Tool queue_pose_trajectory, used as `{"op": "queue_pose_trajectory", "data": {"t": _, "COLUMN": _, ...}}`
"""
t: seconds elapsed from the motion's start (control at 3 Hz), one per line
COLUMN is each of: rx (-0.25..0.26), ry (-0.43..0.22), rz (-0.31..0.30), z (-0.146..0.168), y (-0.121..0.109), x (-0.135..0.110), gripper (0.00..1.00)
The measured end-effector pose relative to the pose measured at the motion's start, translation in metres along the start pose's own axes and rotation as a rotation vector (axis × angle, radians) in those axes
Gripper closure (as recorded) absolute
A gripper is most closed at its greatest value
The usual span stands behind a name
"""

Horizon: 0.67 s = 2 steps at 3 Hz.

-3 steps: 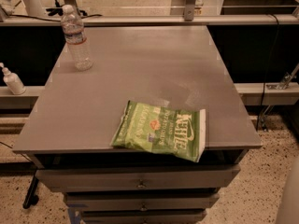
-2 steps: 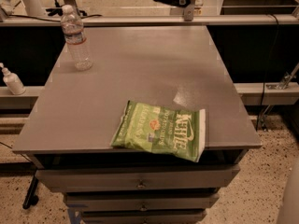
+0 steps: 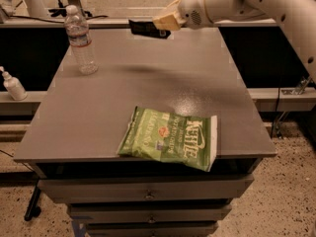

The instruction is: Move rxbar chocolate near water bottle

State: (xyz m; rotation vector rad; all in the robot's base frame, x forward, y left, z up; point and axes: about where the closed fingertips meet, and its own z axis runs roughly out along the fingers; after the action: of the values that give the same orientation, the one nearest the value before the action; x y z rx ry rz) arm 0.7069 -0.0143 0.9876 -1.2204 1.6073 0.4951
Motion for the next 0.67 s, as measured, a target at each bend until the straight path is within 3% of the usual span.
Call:
{"op": "queue_pose_trajectory", "data": {"t": 0.33, "rx": -0.049, "ry": 0.008, "rz": -0.017, "z": 0.025, "y": 0.03, "x": 0.009, "gripper": 1.0}}
{"op": "queue_pose_trajectory", "data": {"t": 0.67, "rx": -0.113, "ry": 0.013, "rz": -0.038, "z": 0.083, "y": 0.065, "x": 0.025, "gripper": 1.0}}
